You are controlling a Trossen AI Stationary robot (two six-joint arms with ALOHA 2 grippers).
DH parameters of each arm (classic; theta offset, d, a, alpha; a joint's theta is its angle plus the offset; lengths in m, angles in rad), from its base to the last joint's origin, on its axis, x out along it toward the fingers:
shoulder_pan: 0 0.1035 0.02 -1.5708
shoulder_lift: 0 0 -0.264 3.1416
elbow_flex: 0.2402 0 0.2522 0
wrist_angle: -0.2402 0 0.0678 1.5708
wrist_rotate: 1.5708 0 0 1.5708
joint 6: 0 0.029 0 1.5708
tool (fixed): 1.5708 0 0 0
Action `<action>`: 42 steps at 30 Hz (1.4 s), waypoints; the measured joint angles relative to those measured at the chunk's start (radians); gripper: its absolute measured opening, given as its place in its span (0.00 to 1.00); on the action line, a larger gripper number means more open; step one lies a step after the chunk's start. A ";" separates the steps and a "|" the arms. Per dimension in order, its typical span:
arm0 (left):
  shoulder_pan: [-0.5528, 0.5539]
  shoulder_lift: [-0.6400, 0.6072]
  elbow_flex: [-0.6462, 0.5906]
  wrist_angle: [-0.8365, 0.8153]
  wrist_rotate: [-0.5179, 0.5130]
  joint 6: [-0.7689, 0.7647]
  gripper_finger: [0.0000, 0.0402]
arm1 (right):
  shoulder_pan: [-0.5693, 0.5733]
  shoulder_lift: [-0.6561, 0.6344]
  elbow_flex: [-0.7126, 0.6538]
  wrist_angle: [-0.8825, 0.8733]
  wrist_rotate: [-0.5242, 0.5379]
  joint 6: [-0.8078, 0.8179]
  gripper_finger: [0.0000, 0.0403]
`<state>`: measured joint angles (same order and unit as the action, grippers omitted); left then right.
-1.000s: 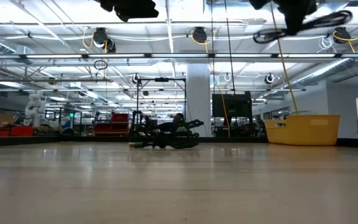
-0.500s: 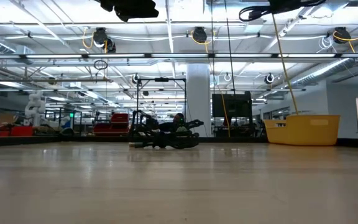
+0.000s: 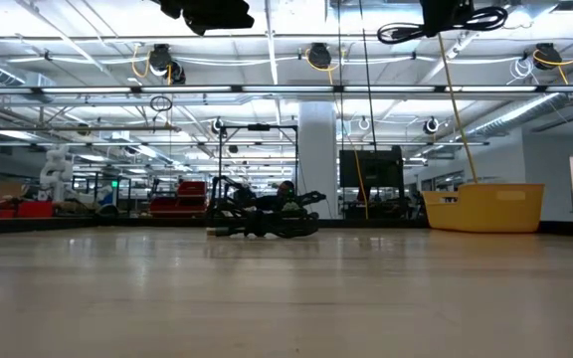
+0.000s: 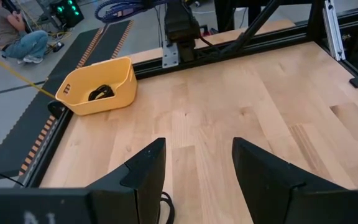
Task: Pick and place USB-C Cables
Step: Put the purple charger cable into the yellow bin
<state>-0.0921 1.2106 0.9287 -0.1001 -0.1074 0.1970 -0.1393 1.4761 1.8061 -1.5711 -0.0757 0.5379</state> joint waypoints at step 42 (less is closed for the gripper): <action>0.000 0.000 0.000 0.000 0.000 -0.007 0.47 | -0.853 0.000 -0.215 0.001 0.078 -0.483 0.04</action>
<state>-0.0921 1.2106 0.9287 -0.1001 -0.1074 0.1898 -0.9927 1.4761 1.5908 -1.5702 0.0025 0.0547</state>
